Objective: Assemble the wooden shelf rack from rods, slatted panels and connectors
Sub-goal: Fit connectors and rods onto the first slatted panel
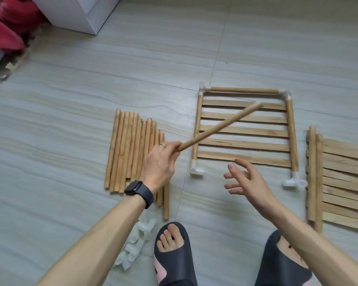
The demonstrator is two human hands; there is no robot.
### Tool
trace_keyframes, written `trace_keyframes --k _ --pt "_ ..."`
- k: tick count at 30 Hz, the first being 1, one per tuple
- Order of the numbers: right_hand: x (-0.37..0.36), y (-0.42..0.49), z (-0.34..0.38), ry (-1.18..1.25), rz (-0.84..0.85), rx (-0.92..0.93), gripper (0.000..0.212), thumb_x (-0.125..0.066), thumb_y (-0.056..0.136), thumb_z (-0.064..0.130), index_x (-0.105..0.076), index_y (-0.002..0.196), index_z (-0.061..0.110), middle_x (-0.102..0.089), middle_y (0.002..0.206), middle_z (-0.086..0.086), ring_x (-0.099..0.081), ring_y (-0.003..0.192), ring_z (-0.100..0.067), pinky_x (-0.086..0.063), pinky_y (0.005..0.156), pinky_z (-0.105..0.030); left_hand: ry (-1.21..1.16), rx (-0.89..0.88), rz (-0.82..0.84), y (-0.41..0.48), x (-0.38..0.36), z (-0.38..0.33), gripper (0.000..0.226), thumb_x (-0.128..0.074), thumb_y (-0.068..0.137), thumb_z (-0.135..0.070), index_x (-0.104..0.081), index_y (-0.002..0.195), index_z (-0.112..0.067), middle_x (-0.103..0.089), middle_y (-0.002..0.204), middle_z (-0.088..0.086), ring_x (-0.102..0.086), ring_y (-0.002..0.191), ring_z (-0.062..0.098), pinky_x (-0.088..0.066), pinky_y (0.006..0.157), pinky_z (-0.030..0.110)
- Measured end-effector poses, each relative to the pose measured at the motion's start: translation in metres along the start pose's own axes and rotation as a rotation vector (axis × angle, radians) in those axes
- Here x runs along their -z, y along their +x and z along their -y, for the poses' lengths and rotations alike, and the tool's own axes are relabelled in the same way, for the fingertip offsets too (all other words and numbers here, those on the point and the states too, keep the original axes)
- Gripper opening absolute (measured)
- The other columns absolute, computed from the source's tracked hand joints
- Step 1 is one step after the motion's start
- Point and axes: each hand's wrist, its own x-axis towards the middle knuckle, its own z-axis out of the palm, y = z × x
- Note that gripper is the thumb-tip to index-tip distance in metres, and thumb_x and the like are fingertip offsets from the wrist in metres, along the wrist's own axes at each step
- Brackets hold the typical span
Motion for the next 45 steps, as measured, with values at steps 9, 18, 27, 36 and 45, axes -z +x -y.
trace_keyframes --k 9,18,27,36,45 --pt "0.044 -0.015 -0.031 0.559 -0.445 -0.175 0.027 -0.069 0.096 0.029 -0.072 0.087 0.004 -0.071 0.068 -0.013 -0.066 0.055 -0.017 -0.055 0.049 -0.023 -0.134 0.203 -0.008 -0.027 -0.085 -0.048 0.050 -0.068 0.094 -0.032 -0.052 0.140 -0.022 -0.047 0.137 0.007 -0.046 0.124 0.022 -0.043 0.104 0.037" --pt "0.045 -0.008 -0.039 0.622 -0.340 -0.242 0.029 -0.073 0.092 0.031 -0.072 0.086 0.003 -0.072 0.072 -0.013 -0.067 0.058 -0.018 -0.056 0.053 -0.025 -0.337 0.555 0.087 -0.021 -0.089 -0.029 0.039 -0.058 0.100 -0.039 -0.063 0.133 -0.019 -0.069 0.120 0.002 -0.058 0.095 0.004 -0.043 0.083 0.018" --pt "0.032 0.010 -0.035 0.667 -0.196 -0.304 0.023 -0.077 0.088 0.032 -0.073 0.084 0.009 -0.072 0.074 -0.011 -0.067 0.059 -0.014 -0.056 0.054 -0.023 -0.582 0.730 0.060 -0.021 -0.090 -0.014 0.034 -0.061 0.100 -0.034 -0.067 0.130 -0.020 -0.075 0.104 -0.002 -0.070 0.102 0.019 -0.055 0.097 0.042" --pt "0.033 0.011 -0.033 0.448 -0.223 -0.068 0.026 -0.076 0.091 0.031 -0.077 0.089 0.005 -0.075 0.079 -0.016 -0.072 0.068 -0.020 -0.058 0.061 -0.024 -0.483 0.723 0.053 -0.026 -0.091 -0.026 0.037 -0.059 0.099 -0.043 -0.067 0.132 -0.028 -0.067 0.115 -0.013 -0.058 0.111 0.002 -0.035 0.073 -0.004" --pt "0.016 0.023 -0.049 0.868 -0.166 -0.438 0.016 -0.073 0.093 0.022 -0.066 0.091 0.008 -0.065 0.075 -0.009 -0.064 0.060 -0.013 -0.058 0.058 -0.021 -0.257 0.603 0.212 -0.015 -0.079 -0.036 0.045 -0.057 0.102 -0.037 -0.057 0.142 -0.016 -0.064 0.136 0.005 -0.057 0.128 0.021 -0.038 0.098 0.021"
